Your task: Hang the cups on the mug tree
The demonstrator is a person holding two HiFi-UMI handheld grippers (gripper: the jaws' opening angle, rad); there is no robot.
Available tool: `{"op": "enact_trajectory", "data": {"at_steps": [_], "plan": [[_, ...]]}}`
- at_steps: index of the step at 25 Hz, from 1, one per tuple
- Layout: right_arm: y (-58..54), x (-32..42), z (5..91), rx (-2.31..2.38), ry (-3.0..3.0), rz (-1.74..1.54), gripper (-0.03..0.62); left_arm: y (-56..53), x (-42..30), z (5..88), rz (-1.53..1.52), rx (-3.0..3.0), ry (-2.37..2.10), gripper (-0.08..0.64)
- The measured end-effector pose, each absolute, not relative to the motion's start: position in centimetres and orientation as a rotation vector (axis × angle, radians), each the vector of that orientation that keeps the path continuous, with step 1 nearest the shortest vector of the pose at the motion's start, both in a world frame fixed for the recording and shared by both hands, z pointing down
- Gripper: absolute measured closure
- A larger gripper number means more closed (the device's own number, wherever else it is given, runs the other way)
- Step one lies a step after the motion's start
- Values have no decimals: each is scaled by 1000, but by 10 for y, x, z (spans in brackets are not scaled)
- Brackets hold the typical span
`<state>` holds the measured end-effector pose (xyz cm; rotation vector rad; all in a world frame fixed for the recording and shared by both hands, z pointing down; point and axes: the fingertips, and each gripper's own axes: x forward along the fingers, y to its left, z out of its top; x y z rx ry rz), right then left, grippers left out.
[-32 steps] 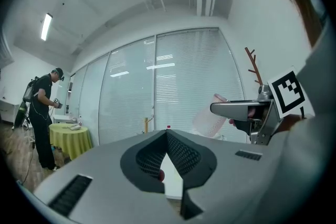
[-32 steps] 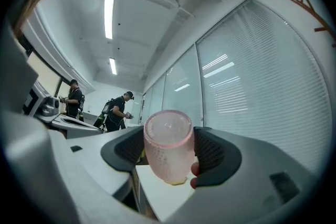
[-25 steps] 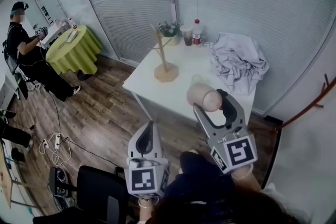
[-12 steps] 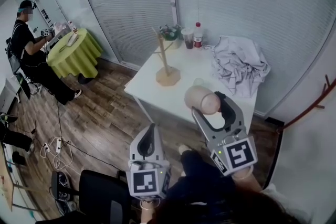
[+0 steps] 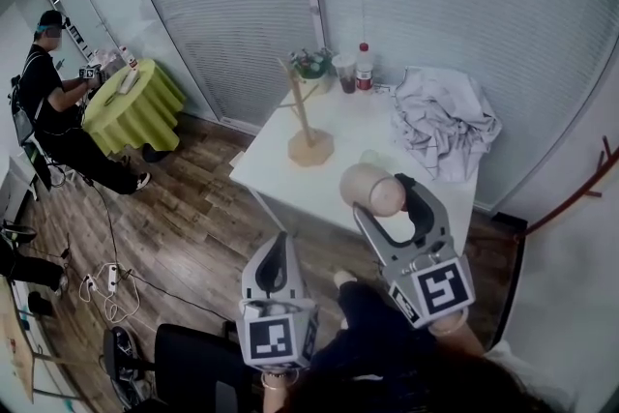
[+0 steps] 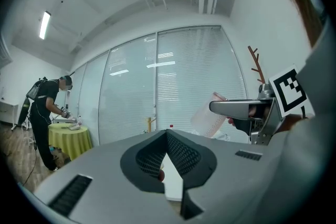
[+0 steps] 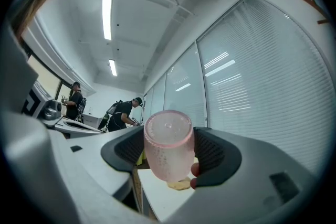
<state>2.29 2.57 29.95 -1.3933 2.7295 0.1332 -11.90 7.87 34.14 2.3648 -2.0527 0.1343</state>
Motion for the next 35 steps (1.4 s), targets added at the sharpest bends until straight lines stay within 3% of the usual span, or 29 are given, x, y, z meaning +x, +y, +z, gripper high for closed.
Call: {"op": "enact_trajectory", "data": {"at_steps": [35], "plan": [[-76, -13, 294, -1357, 2757, 140, 295, -31, -136, 324, 176, 2395, -2006, 561]]}}
